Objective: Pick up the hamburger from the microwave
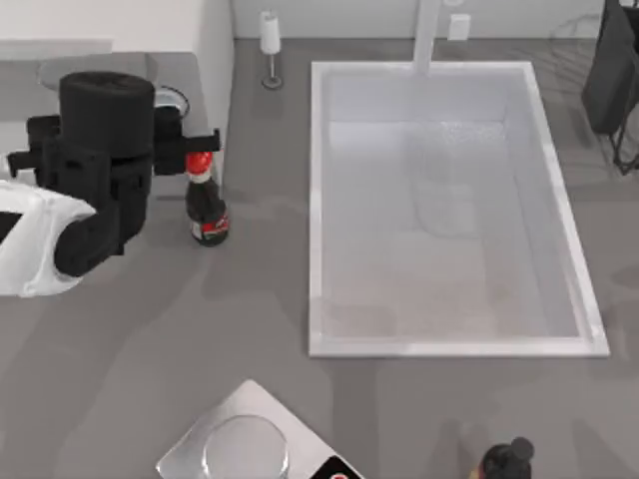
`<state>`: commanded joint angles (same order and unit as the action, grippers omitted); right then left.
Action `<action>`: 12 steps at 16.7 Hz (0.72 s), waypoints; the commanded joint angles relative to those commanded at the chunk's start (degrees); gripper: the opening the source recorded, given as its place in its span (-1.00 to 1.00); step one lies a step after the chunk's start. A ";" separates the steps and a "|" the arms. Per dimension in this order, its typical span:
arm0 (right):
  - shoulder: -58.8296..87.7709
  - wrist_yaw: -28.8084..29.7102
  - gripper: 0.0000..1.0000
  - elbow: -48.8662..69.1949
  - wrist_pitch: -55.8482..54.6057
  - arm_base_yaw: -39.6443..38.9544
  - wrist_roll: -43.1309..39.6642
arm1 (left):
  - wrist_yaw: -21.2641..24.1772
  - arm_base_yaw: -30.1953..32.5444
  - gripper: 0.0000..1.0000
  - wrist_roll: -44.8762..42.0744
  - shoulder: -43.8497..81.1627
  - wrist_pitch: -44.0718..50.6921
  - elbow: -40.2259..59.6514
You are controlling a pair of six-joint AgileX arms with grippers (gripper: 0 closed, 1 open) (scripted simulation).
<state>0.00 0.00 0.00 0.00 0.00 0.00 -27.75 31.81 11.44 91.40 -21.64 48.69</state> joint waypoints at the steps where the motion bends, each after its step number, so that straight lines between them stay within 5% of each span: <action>1: 0.00 0.00 1.00 0.00 0.00 0.00 0.00 | -2.28 2.35 -1.00 0.88 -3.47 1.03 -3.39; 5: 0.00 0.00 1.00 0.00 0.00 0.00 0.00 | -7.98 8.22 -1.00 3.09 -11.11 3.56 -10.96; 12: 0.00 0.00 1.00 0.00 0.00 0.00 0.00 | -8.24 7.29 -1.00 3.00 -9.69 2.49 -11.66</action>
<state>0.00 0.00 0.00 0.00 0.00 0.00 -35.99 39.10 14.43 81.71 -19.16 37.03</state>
